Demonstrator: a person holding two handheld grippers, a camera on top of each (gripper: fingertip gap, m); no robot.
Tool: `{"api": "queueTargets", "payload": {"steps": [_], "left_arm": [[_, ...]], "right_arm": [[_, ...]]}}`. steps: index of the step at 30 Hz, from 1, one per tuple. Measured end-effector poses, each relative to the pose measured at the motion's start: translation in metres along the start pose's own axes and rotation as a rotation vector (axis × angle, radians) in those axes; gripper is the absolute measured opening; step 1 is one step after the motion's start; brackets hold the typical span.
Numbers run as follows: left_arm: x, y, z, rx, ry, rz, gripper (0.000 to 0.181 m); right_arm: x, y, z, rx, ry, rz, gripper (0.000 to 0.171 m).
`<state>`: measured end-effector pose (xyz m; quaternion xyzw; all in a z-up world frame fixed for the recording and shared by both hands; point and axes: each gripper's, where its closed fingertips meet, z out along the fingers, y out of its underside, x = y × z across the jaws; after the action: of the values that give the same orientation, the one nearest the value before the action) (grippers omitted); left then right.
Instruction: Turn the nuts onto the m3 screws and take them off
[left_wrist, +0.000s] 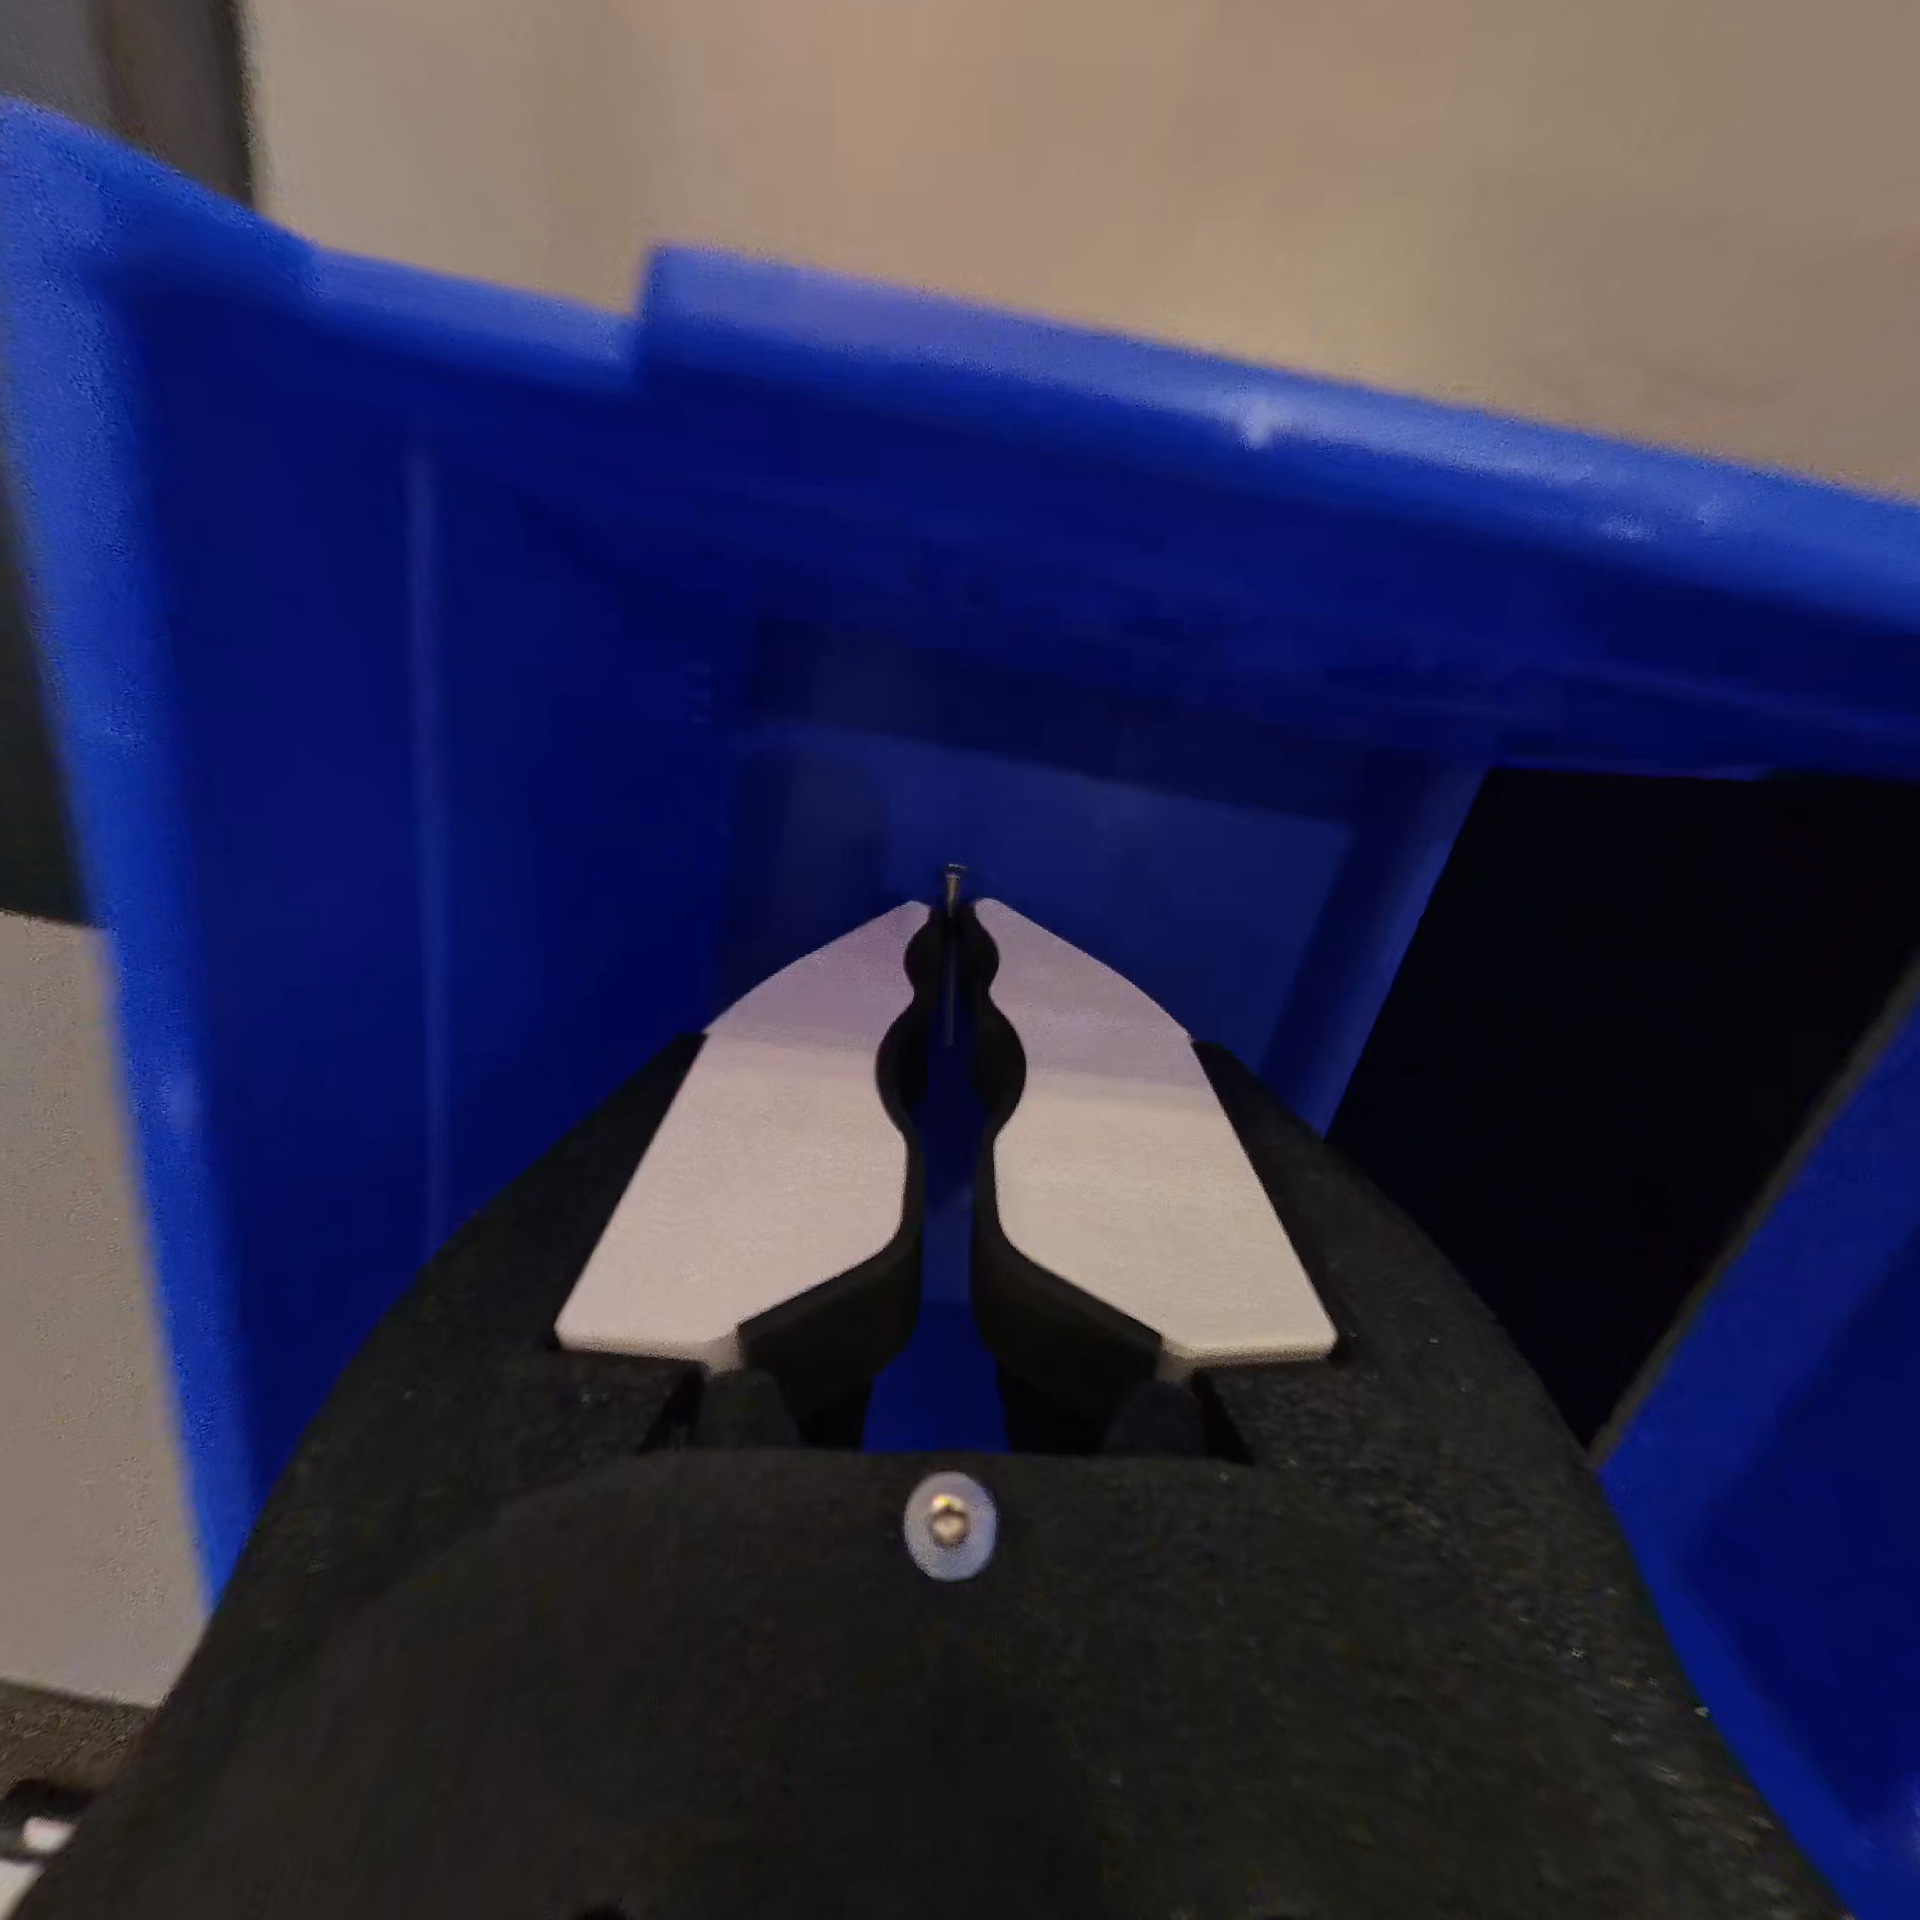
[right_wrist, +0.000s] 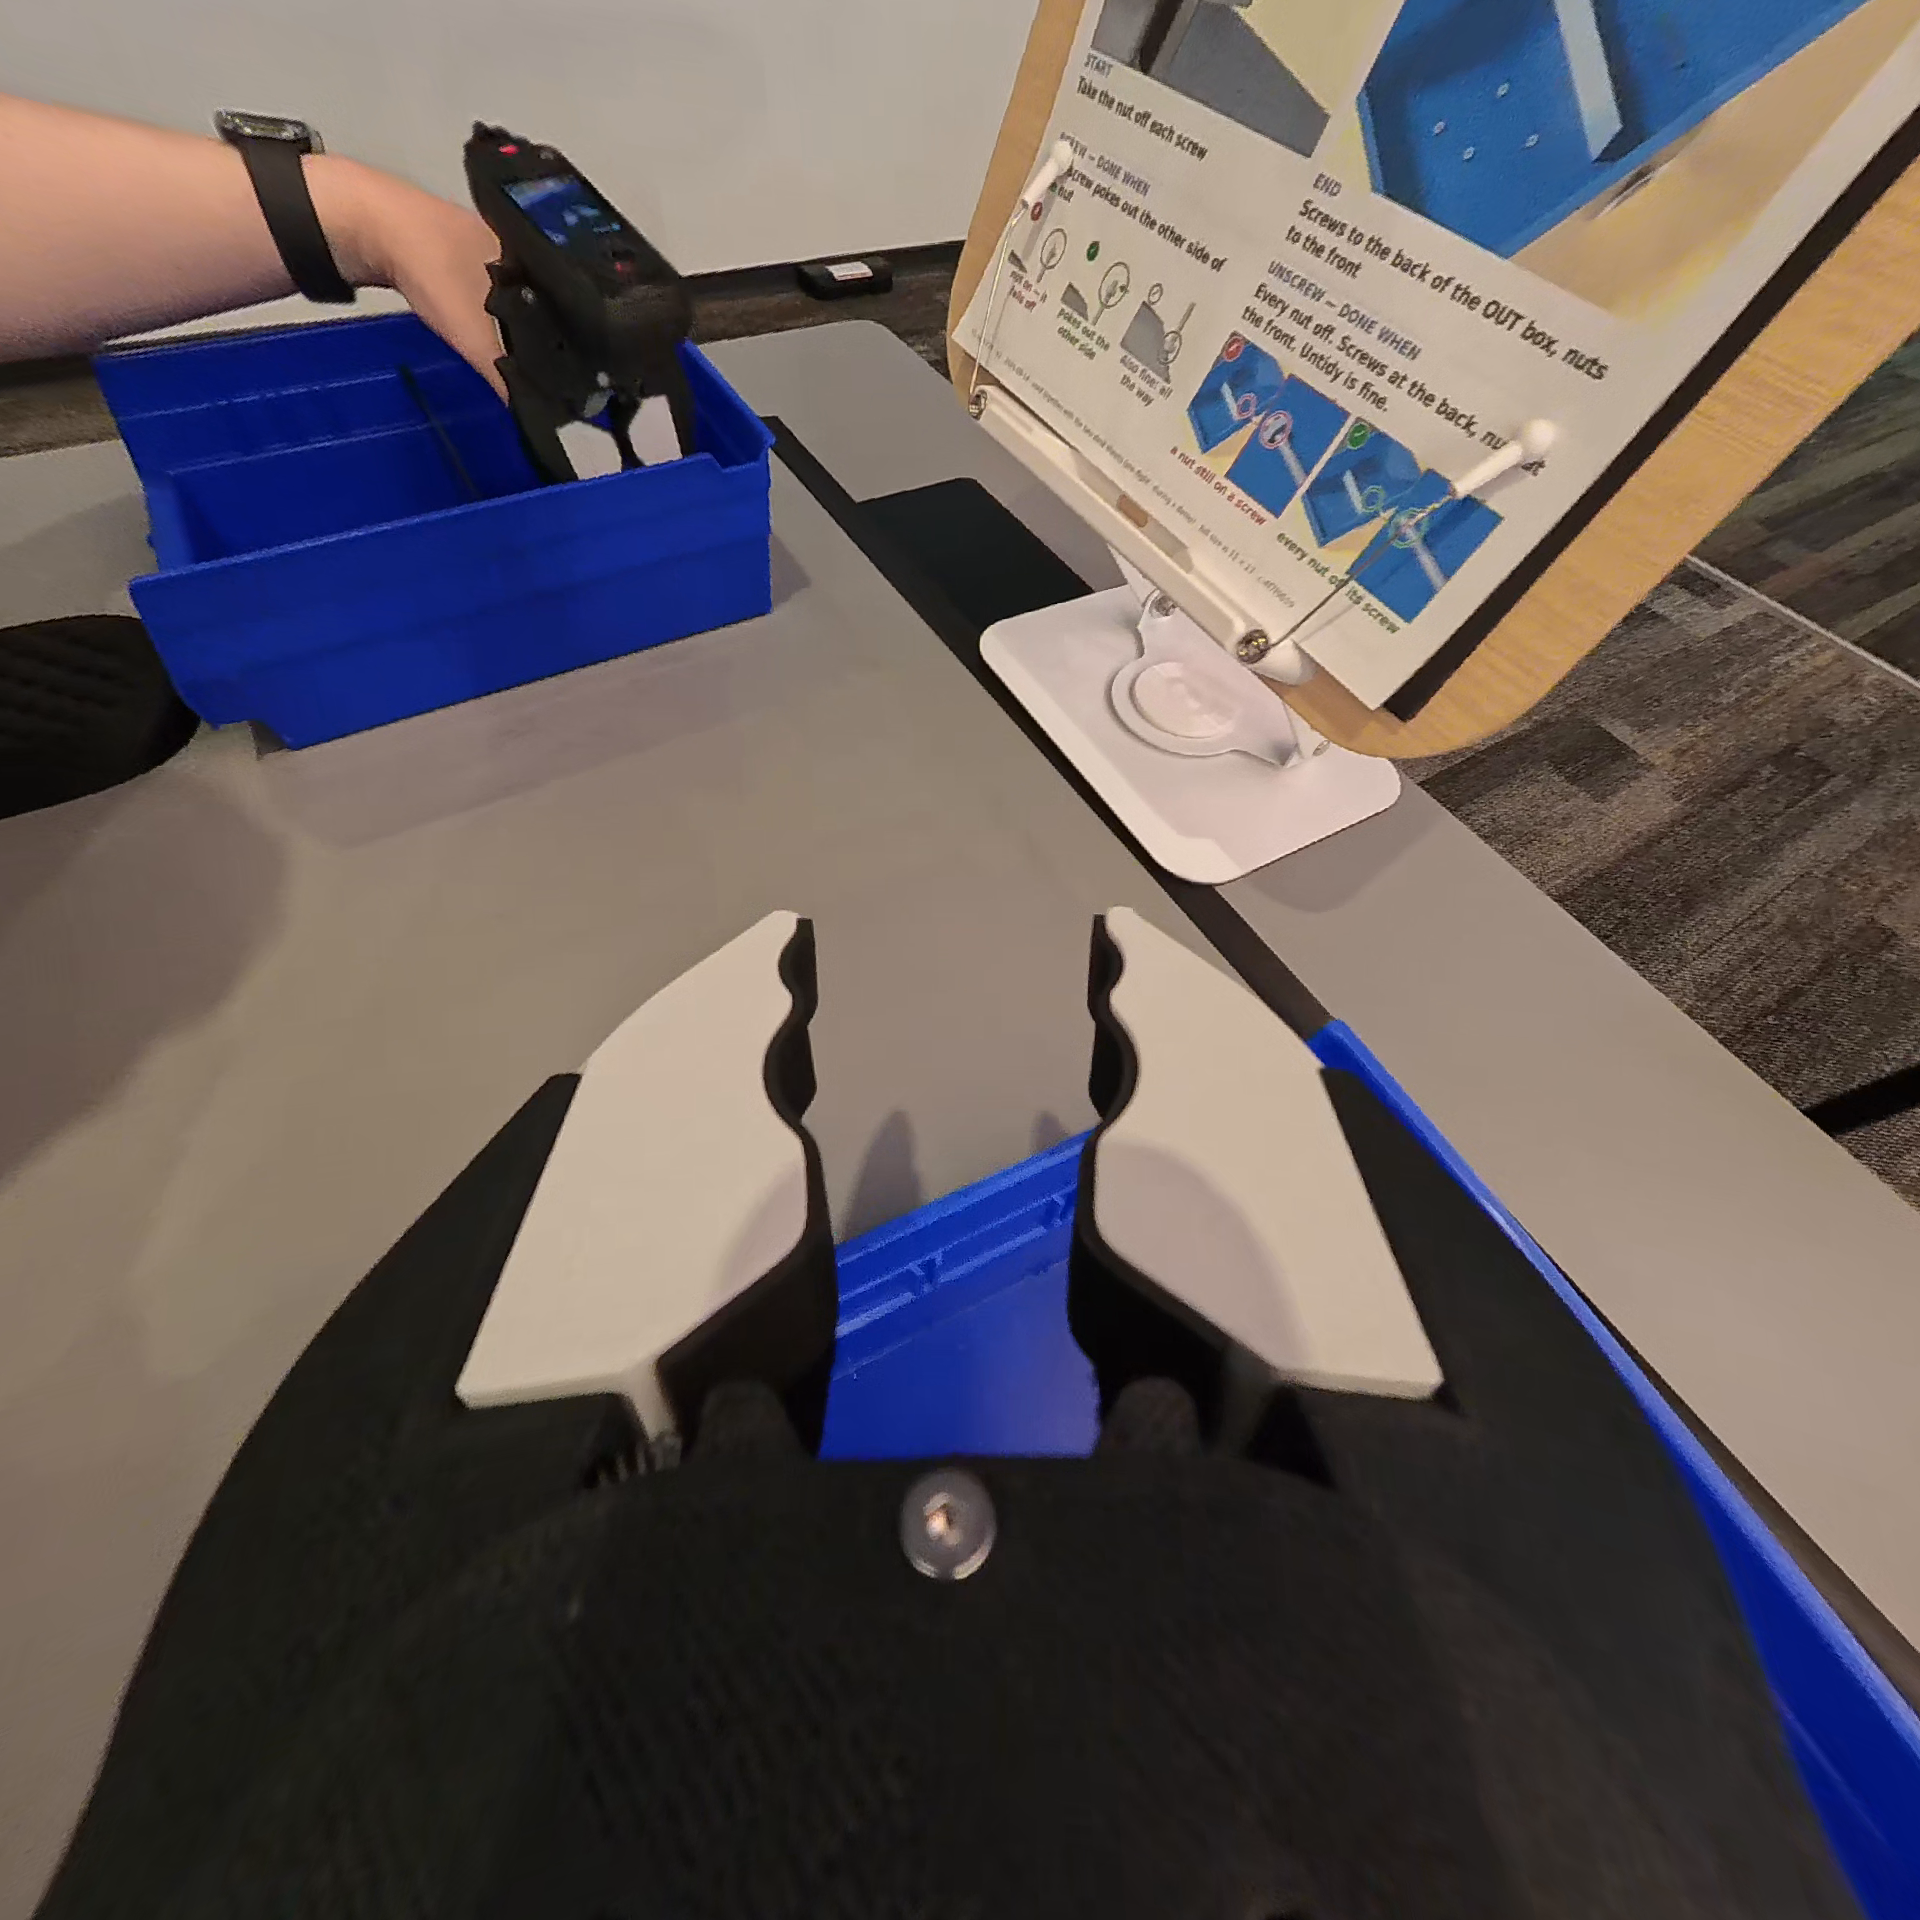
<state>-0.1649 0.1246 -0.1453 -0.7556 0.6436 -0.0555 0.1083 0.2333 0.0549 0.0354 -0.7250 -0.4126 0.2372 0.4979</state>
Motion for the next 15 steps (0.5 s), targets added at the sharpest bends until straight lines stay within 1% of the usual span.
{"api": "queueTargets", "payload": {"steps": [3,6,8,11,13,15], "left_arm": [[-0.007,-0.023,-0.035,0.159,-0.117,-0.055,0.003],[-0.001,-0.064,-0.089,0.400,-0.178,-0.183,0.003],[0.019,-0.102,-0.126,0.595,-0.151,-0.253,0.003],[0.065,-0.161,-0.174,0.869,-0.069,-0.295,0.002],[0.095,-0.192,-0.192,1.000,-0.050,-0.285,0.002],[0.121,-0.218,-0.201,1.087,-0.045,-0.269,0.002]], "right_arm": [[-0.006,-0.004,0.004,0.008,-0.019,-0.001,0.051],[-0.019,-0.015,0.011,0.038,-0.050,-0.013,0.051],[-0.034,-0.028,0.017,0.082,-0.088,-0.014,0.051],[-0.065,-0.053,0.028,0.178,-0.160,-0.020,0.051],[-0.093,-0.075,0.032,0.270,-0.229,-0.009,0.051],[-0.124,-0.092,0.034,0.349,-0.314,0.017,0.053]]}}
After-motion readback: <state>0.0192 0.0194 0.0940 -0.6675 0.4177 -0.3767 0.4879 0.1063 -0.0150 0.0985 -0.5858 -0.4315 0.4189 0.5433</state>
